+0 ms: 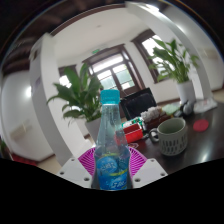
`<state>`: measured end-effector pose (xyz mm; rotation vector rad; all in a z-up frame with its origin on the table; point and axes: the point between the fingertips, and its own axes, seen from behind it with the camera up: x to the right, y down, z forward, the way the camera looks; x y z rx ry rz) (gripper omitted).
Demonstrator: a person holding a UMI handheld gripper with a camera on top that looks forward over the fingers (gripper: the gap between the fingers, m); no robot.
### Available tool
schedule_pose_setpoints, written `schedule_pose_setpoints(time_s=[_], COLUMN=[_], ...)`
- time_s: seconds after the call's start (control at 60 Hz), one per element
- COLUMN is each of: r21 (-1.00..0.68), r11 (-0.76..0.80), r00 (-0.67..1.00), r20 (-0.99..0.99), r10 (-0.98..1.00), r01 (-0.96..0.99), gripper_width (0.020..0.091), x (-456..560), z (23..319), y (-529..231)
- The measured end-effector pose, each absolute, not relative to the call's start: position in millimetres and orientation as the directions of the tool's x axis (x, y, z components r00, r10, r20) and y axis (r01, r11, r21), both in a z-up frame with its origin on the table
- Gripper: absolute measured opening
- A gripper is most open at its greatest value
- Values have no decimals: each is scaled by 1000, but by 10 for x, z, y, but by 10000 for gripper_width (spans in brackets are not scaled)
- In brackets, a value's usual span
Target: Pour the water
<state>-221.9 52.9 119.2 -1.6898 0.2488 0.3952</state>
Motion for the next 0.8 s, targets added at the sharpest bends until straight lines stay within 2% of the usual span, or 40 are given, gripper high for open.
schedule_pose_setpoints(time_s=[0.117,0.3,0.4,0.6,0.717,0.8], r21=[-711,-199,47,372,480,482], r11=[-154,-51,-22,4,13,14], r00=[715,196,-49,-370,-476,-478], r20=[-698,-978,-996,-925,-873,-873], r10=[42,66,69,84,105,97], r01=[-686,-979,-999,-928,-877,-876], gripper_width=[399,398,400,397,402,400], x=[-2241,-1921,-1768,-1616,-1588,-1571], z=[1415,1744,1772,1767,1772,1762], y=[752,1004,1097,1191,1179,1218])
